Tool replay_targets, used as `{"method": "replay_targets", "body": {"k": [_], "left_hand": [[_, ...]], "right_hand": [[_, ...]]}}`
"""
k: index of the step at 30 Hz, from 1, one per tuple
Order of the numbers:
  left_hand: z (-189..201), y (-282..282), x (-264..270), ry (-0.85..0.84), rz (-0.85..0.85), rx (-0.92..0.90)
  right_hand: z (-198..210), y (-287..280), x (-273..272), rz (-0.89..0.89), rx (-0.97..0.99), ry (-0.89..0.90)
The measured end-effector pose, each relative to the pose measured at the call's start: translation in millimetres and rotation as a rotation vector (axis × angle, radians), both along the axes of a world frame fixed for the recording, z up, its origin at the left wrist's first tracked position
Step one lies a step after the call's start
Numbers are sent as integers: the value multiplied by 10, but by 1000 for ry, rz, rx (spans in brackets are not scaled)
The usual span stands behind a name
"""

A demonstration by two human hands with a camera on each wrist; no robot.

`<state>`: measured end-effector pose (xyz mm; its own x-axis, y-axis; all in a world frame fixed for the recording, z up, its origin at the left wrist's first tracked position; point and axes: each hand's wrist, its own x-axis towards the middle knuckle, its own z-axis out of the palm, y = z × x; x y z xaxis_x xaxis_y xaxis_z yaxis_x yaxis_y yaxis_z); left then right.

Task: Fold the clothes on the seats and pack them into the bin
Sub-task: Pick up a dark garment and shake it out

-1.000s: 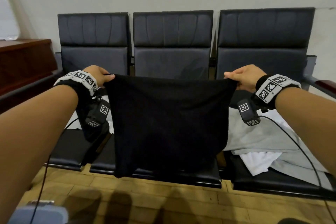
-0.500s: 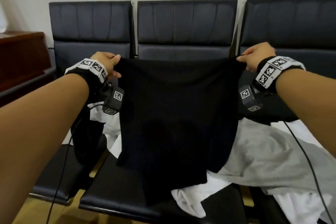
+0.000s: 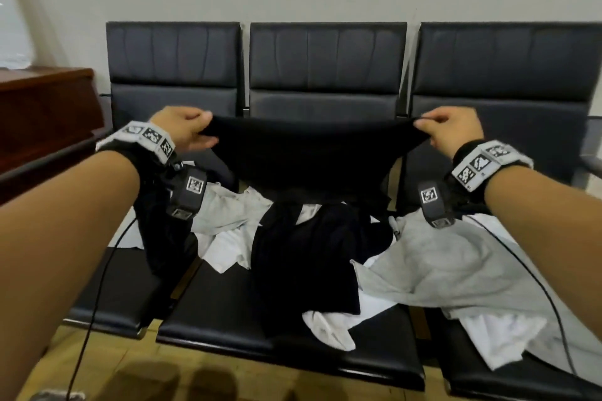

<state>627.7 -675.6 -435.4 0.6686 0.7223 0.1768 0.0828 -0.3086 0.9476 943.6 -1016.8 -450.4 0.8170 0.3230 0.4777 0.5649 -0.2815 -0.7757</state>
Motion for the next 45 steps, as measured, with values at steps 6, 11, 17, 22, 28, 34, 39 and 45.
{"method": "replay_targets", "body": {"k": [6, 11, 17, 22, 28, 34, 39, 45], "left_hand": [[-987, -113, -527, 707, 13, 434], [-1457, -339, -784, 879, -140, 380], [-1653, -587, -825, 1172, -239, 387], [-1851, -572, -732, 1244, -336, 302], [-1773, -245, -237, 840, -121, 203], [-1720, 226, 498, 717, 68, 158], [-2008, 501, 988, 776, 129, 173], [-2309, 839, 1313, 754, 215, 61]], "right_hand": [[-991, -488, -461, 132, -337, 224], [-1306, -739, -752, 232, -585, 326], [-1502, -681, -870, 394, -982, 265], [-1635, -528, -941, 440, -1197, 282], [-1503, -6, -508, 248, -896, 277], [-1502, 665, 59, 154, -665, 382], [-1757, 1086, 418, 87, -663, 402], [-2080, 1391, 714, 73, -551, 563]]}}
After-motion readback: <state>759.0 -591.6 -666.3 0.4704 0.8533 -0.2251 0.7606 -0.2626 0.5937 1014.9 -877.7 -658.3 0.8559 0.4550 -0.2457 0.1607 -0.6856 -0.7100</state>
